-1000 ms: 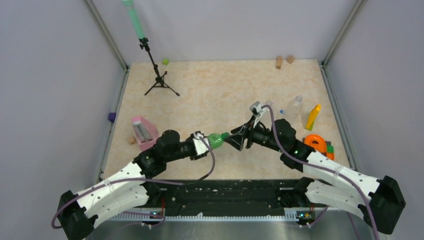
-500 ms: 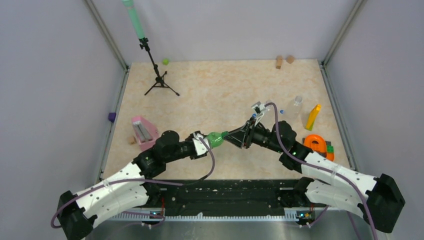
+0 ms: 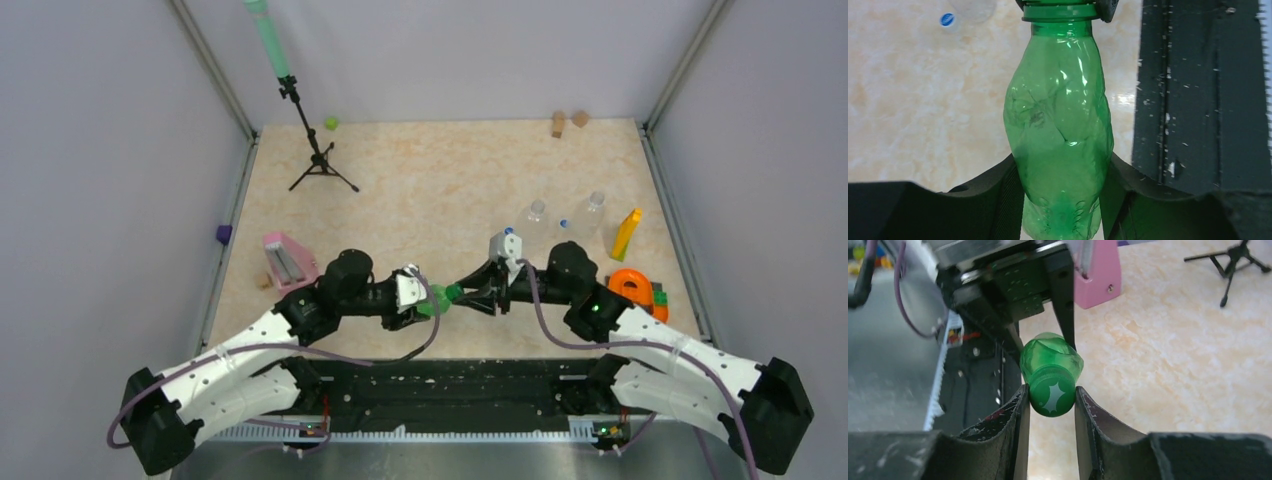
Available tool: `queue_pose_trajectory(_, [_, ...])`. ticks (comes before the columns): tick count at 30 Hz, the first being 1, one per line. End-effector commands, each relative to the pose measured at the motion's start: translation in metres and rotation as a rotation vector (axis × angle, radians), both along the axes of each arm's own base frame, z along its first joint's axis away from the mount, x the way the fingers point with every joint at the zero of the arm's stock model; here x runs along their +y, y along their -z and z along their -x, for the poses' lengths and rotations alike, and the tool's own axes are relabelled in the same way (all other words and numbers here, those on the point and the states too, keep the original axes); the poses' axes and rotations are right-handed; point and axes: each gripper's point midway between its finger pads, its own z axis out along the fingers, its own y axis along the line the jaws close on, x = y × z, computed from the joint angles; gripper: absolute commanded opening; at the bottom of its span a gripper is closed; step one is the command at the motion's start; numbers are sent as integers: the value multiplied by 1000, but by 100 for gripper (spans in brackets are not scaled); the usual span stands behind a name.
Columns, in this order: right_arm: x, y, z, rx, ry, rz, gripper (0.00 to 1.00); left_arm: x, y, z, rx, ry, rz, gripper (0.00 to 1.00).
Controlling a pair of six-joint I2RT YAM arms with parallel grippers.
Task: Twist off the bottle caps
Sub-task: Unscrew the bottle cap from the plastic bottle.
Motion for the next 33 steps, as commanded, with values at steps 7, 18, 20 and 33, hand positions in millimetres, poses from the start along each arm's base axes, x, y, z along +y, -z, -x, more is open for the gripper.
queue_pose_trajectory(7, [2,5,37,-531,-389,120,0,-14,-57,37,175,326,249,0])
queue_pose_trajectory(18, [-3,-19,-8,-94,65,-44,51,1,-31,-29,57,-43,122,0])
queue_pose_trajectory(20, [-4,-26,-5,-18,79,-89,57,5,-30,-37,-8,-101,107,0])
queue_pose_trajectory(33, [-6,-31,-48,381,379,-215,46,0,-33,-38,-253,-171,-4,0])
